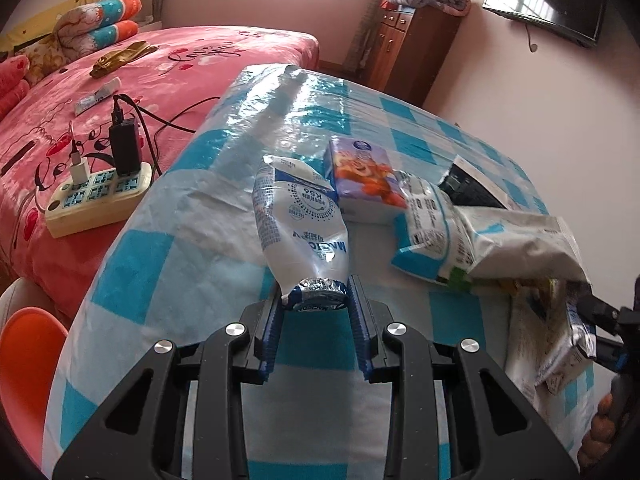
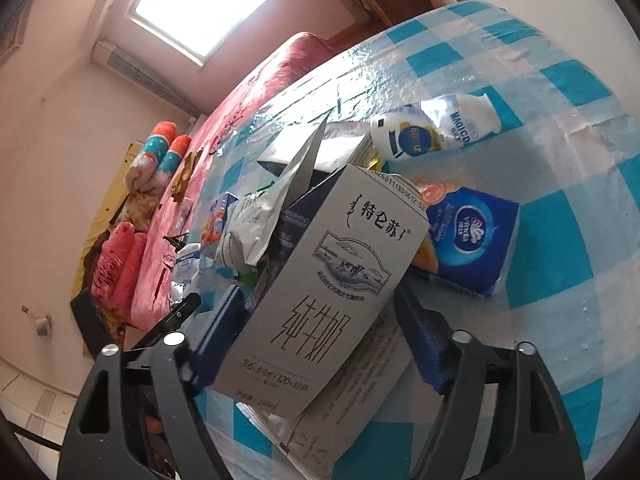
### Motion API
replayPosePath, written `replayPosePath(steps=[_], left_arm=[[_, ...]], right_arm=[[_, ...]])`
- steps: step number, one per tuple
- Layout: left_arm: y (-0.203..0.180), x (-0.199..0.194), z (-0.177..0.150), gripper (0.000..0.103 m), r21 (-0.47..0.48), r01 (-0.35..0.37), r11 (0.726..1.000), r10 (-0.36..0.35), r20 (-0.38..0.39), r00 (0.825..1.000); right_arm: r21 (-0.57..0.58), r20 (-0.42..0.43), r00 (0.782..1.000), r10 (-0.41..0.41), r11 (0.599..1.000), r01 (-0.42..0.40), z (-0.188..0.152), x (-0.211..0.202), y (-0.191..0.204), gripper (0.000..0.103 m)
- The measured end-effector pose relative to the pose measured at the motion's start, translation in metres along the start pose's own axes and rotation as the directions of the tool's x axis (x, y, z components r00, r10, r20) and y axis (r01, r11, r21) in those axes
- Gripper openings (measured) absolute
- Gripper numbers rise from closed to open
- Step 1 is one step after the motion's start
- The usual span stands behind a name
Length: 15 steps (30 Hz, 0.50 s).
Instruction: Collect trash
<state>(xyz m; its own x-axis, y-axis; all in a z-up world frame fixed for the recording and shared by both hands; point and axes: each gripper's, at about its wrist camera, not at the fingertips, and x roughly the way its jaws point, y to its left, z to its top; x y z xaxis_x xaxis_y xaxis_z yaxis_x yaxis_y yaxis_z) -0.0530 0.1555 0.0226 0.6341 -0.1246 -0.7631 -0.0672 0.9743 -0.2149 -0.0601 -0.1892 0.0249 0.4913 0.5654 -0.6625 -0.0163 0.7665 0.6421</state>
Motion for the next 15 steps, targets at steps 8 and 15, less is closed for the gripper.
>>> replayPosePath(steps=[8,15], left_arm=[[-0.003,-0.012,-0.013,0.033,0.028,0.014,1.000,-0.014,0.004,1.000],[-0.010,-0.020,-0.025,0.033,0.060,0.047,0.997,-0.047,0.010,0.999]], right_arm=[[0.027,0.005,0.997,0.076,0.997,-0.076,0.001,0.005,-0.008,0.070],[0.038,0.004,0.990,0.139,0.990,-0.139,-0.004,-0.002,-0.014,0.063]])
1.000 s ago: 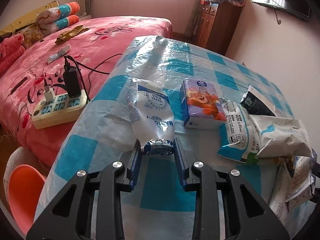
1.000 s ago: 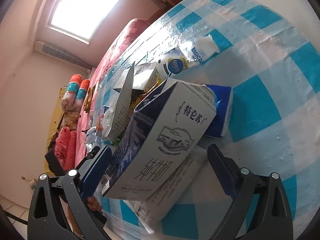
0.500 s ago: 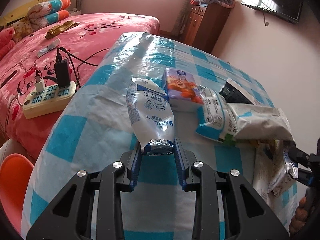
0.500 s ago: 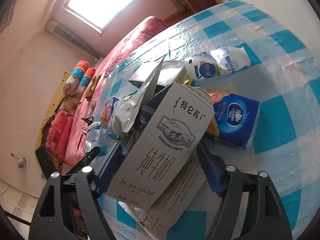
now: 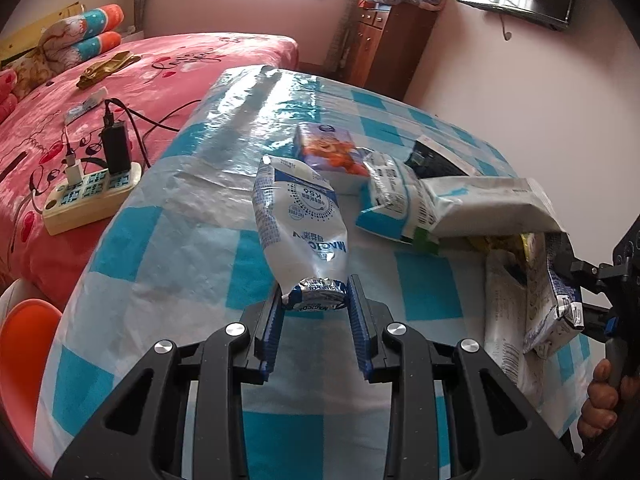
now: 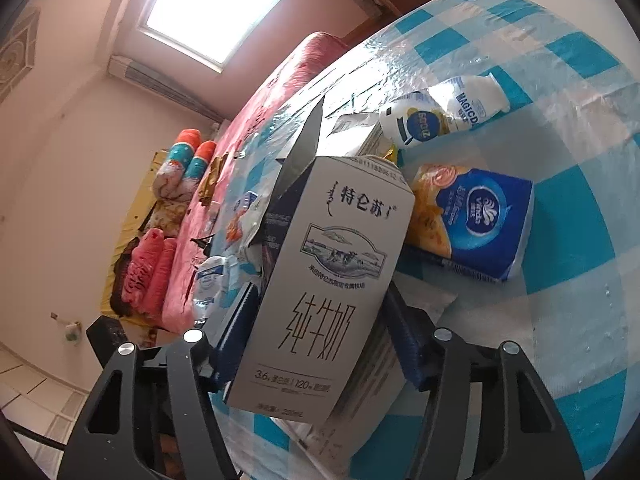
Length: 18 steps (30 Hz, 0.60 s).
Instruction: Collect trash
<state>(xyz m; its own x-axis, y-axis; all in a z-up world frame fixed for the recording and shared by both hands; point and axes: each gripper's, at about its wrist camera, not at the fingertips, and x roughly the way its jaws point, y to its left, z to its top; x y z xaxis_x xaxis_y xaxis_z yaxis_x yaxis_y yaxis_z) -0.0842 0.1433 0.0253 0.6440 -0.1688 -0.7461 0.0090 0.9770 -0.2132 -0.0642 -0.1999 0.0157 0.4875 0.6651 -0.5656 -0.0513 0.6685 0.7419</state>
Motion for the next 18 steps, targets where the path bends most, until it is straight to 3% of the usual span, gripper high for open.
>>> replayPosePath(steps=[7,18], left_arm=[[-0.007,-0.013,-0.007,0.033,0.018,0.025,1.000,-0.025,0.019,0.999],[-0.007,-0.038,-0.015,0.033,0.024,0.055,0.998,-0.056,0.058,0.997]], right_arm=[[-0.034,0.014,1.000,0.015,0.999,-0.014,-0.009,-0.015,0.009,0.057],[-0.140,0.043,0.998,0.047,0.989,-0.041,-0.019,-0.032,0.044,0.056]])
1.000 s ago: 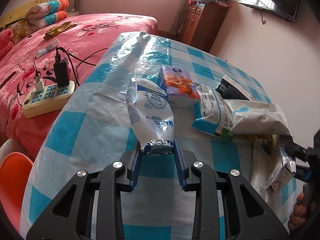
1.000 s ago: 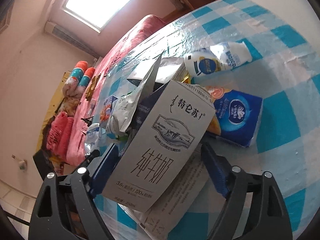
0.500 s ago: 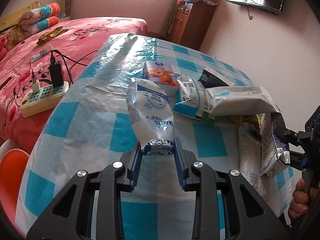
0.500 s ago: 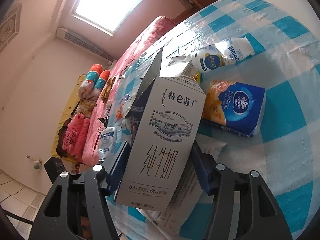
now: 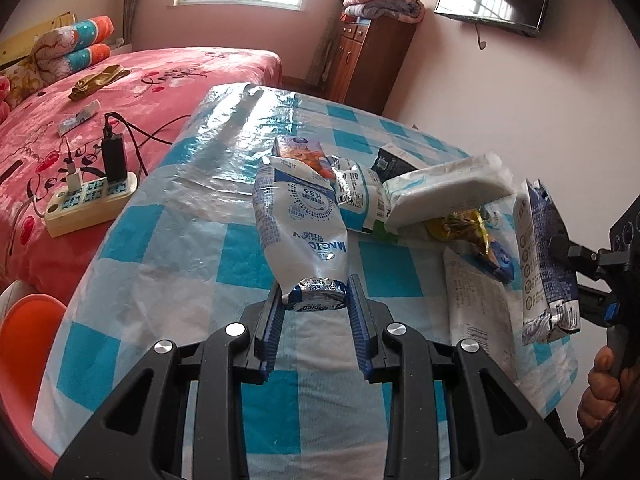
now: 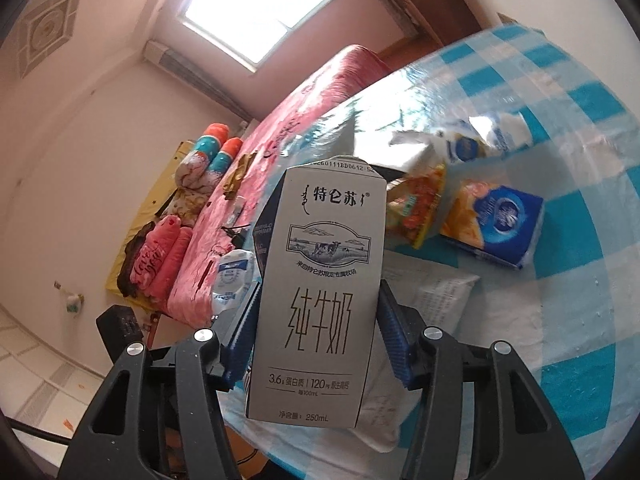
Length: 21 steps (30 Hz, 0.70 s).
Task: Collect trash
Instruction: 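Carry the carton and pouch over the orange bucket and open both tools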
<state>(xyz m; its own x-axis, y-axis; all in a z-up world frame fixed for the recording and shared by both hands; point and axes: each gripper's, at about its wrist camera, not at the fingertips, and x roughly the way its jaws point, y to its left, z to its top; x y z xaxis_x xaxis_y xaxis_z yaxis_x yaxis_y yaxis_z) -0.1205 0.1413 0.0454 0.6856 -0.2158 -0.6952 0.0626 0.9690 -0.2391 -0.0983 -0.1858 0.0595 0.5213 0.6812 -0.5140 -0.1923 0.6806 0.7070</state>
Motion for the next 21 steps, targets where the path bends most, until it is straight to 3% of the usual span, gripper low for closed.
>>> replayPosePath(steps=[8,13,18,21], left_arm=[[0.012,-0.026,-0.001,0.033,-0.016,0.005,1.000,-0.004,0.051,0.999],[0.032,-0.047,-0.006,0.033,-0.048,-0.020,0.999,0.025,0.085,0.996],[0.064,-0.069,-0.018,0.033,-0.101,-0.087,0.991,0.097,0.098,0.990],[0.093,-0.084,-0.030,0.033,-0.149,-0.161,0.976,0.176,0.093,0.980]], right_arm=[[-0.078,-0.010,1.000,0.028,0.997,-0.029,0.000,0.004,0.034,0.056],[-0.114,-0.073,0.995,0.065,0.991,-0.073,-0.001,0.029,0.060,0.056],[-0.151,-0.186,0.973,0.137,0.974,-0.166,-0.009,0.070,0.101,0.056],[-0.171,-0.280,0.942,0.187,0.955,-0.240,-0.018,0.104,0.132,0.056]])
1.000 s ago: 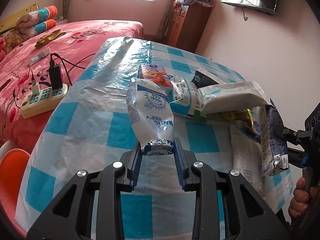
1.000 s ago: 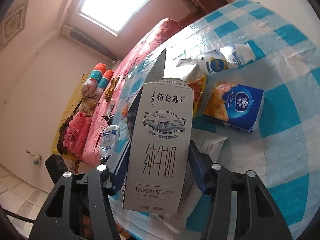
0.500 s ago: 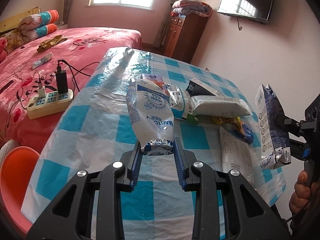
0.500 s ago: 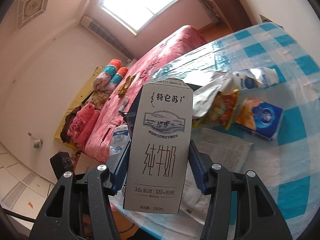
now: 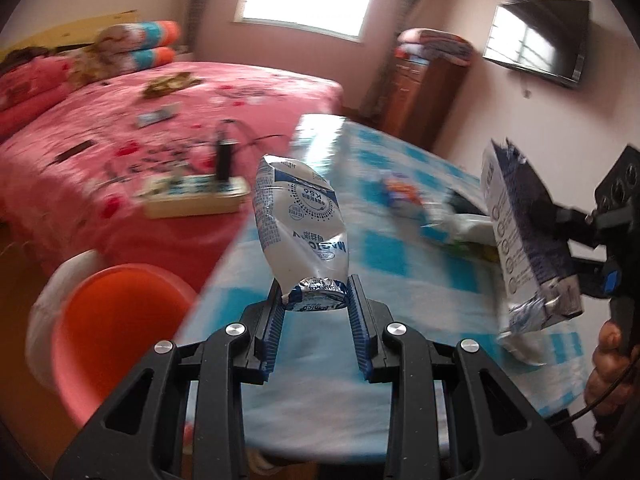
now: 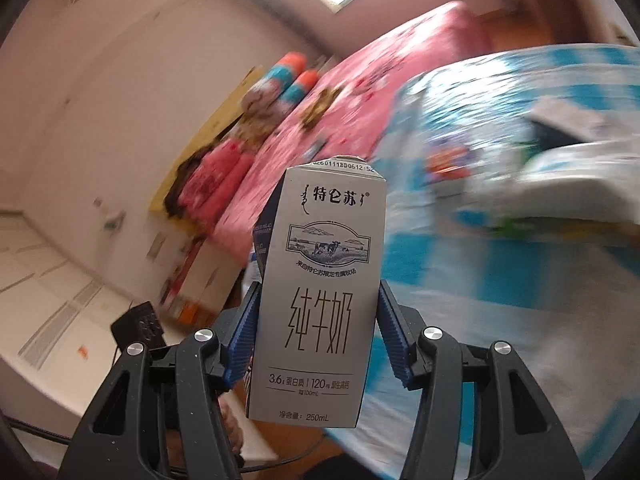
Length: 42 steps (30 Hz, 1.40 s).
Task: Collect trash
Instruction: 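Carry the carton and pouch over the orange bucket and open both tools, then move both open tools back over the table toward the remaining trash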
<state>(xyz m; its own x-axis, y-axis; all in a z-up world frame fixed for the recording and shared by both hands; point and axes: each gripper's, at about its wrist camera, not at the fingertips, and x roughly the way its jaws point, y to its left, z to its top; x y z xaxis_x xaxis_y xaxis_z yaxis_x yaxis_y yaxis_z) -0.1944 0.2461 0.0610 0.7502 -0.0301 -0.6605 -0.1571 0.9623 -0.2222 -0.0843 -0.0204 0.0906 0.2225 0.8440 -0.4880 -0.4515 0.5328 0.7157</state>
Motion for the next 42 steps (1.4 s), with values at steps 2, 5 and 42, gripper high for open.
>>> replayPosePath(steps=[2,5,42], left_arm=[[0.023,-0.004,-0.006,0.033,-0.039,-0.043,0.998,0.042,-0.007,0.999],[0.064,-0.007,-0.019,0.033,-0.106,-0.127,0.986,0.124,-0.035,0.992],[0.135,-0.016,-0.057,0.086,-0.207,-0.277,0.938,0.289,0.029,0.957]], right_arm=[[-0.030,-0.052,0.998,0.029,0.999,-0.031,0.003,0.027,0.016,0.057],[-0.079,-0.123,0.991,0.057,0.995,-0.067,0.003,0.068,0.038,0.057],[-0.334,-0.074,0.993,-0.095,0.940,0.065,-0.055,0.131,0.059,0.088]])
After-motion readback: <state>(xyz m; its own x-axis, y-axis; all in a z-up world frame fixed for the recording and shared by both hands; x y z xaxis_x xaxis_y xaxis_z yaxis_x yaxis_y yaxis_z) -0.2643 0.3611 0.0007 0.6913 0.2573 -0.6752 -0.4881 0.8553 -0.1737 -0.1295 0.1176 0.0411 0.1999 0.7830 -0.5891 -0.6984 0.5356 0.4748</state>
